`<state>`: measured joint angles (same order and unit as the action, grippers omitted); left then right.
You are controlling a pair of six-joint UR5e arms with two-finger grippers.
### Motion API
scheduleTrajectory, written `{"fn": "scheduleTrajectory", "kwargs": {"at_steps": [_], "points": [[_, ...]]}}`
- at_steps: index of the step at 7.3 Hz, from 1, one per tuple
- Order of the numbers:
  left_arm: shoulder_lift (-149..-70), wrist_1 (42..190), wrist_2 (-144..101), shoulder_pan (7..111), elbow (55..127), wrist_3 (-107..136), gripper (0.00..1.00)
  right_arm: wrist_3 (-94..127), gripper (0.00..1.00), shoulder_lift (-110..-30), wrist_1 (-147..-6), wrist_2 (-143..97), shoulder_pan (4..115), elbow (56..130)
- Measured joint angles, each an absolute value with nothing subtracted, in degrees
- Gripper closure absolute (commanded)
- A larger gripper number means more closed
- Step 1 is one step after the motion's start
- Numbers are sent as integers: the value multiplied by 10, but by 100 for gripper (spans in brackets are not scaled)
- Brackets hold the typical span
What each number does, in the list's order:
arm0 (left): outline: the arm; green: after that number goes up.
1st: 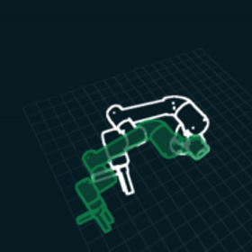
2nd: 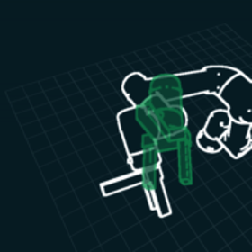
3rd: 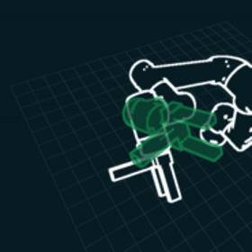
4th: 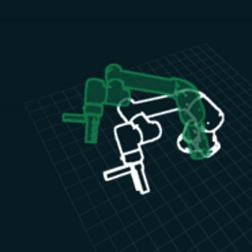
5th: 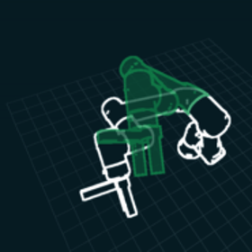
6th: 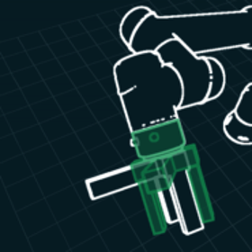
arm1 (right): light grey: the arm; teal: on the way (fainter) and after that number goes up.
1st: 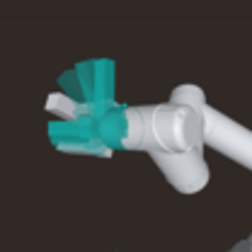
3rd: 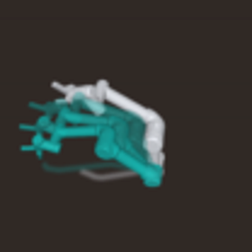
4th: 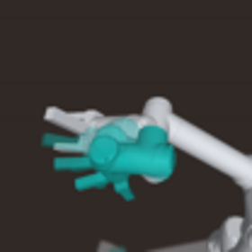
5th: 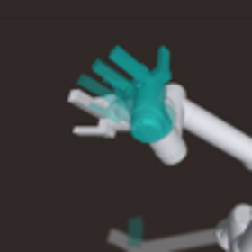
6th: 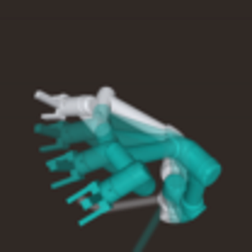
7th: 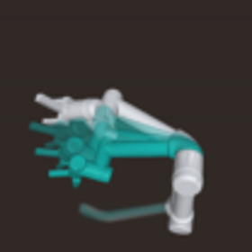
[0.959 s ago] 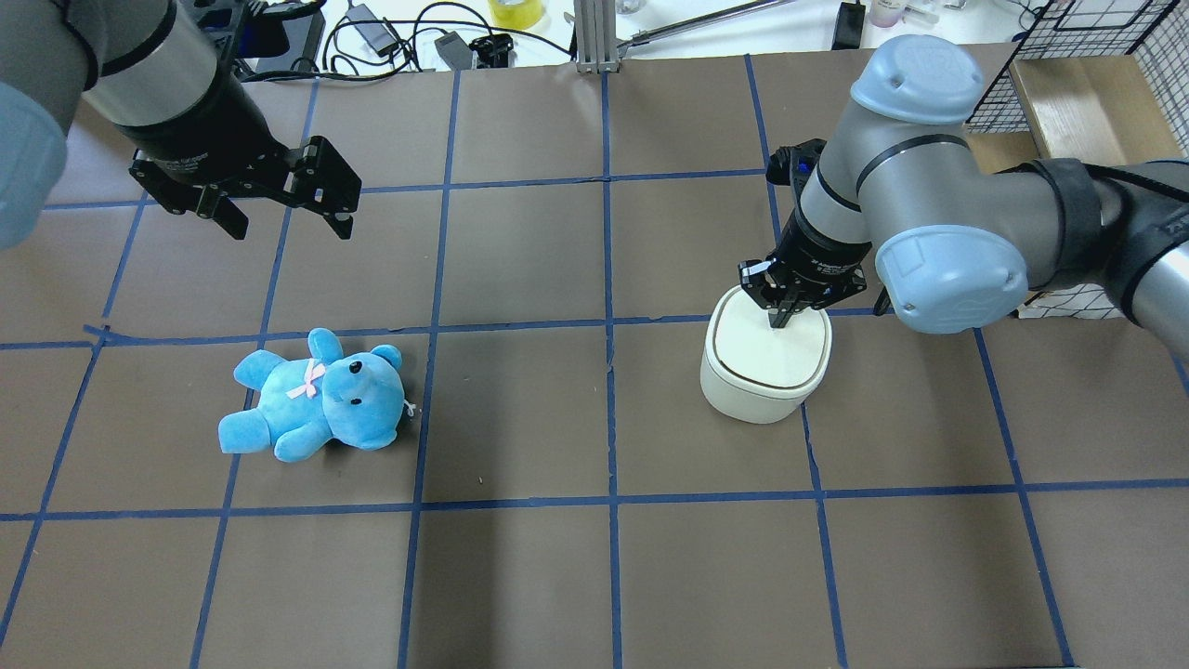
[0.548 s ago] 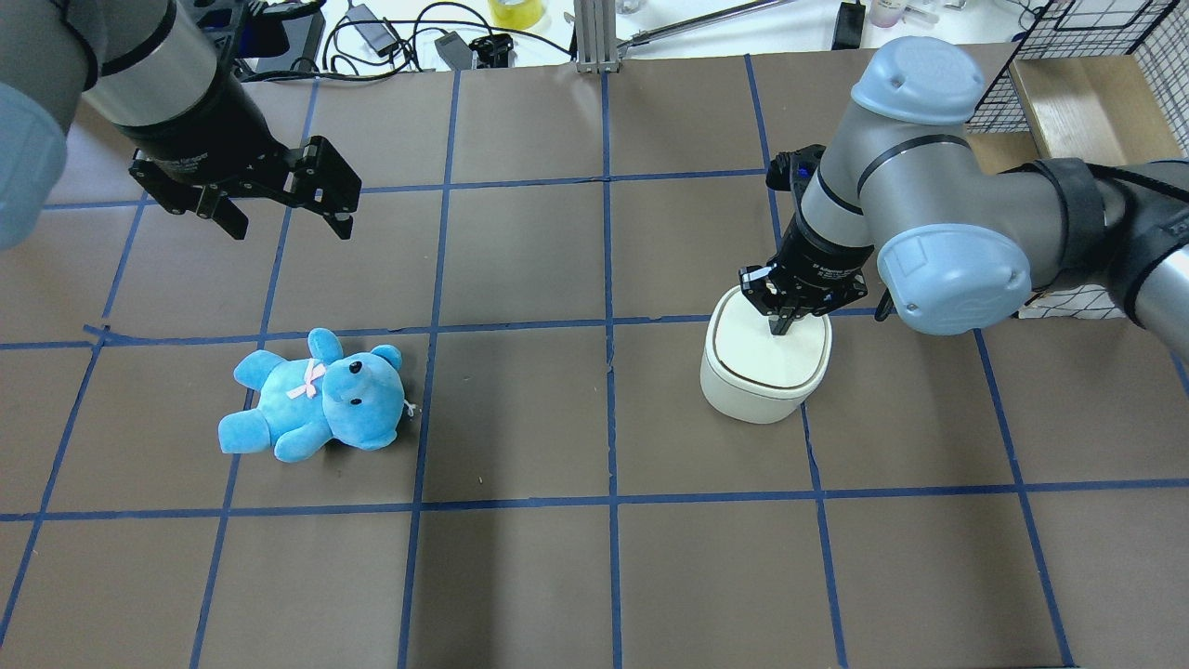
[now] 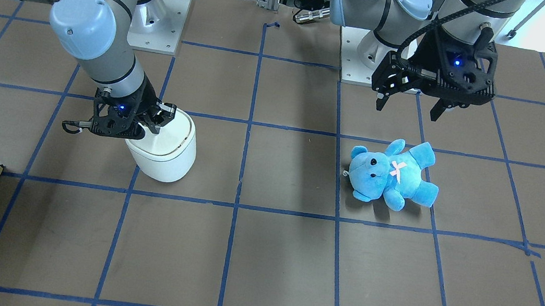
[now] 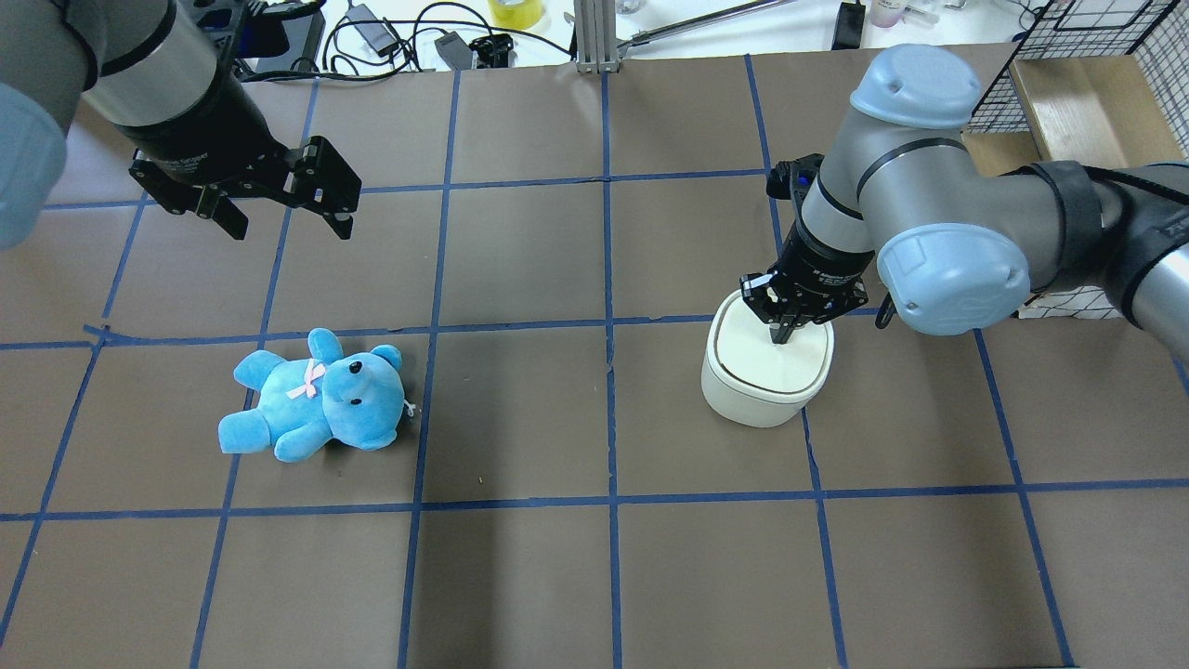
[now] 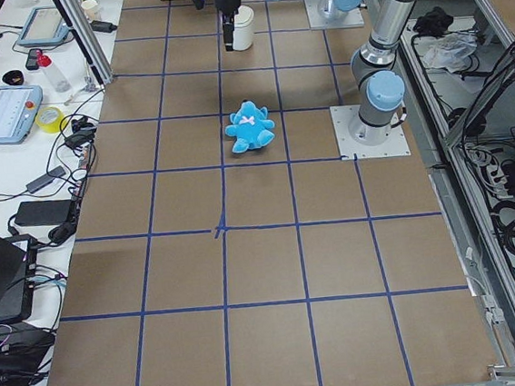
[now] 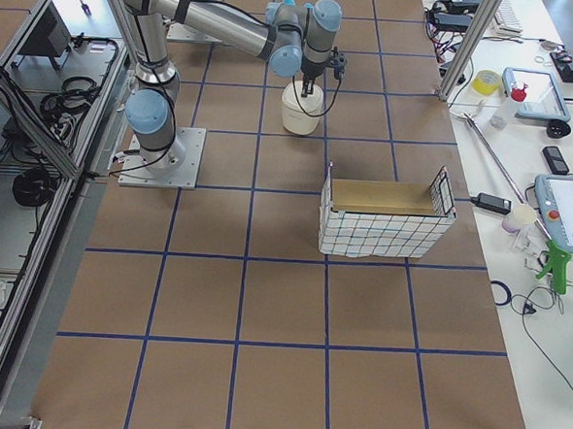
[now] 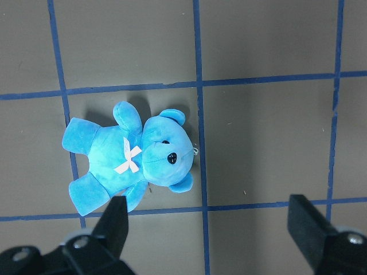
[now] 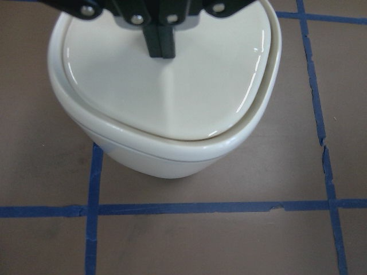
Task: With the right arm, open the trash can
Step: 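Press the right gripper down on the lid's near edge to pop it open, then lift the right gripper up and away from the opened can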
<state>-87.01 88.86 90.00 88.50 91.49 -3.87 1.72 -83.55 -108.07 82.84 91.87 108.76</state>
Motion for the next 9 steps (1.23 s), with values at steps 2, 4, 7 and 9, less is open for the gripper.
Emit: {"fn": "scheduleTrajectory", "kwargs": {"at_steps": [2, 4, 7, 9], "points": [[-870, 889, 900, 885, 915, -39, 0, 22, 100, -838, -1065, 831, 918, 1079], [-870, 889, 900, 885, 915, -39, 0, 26, 100, -843, -965, 832, 919, 1010], [-870, 889, 900, 885, 915, -39, 0, 26, 74, -844, -815, 833, 919, 883], [-870, 889, 900, 885, 915, -39, 0, 26, 38, -852, -783, 844, 919, 843]]}}
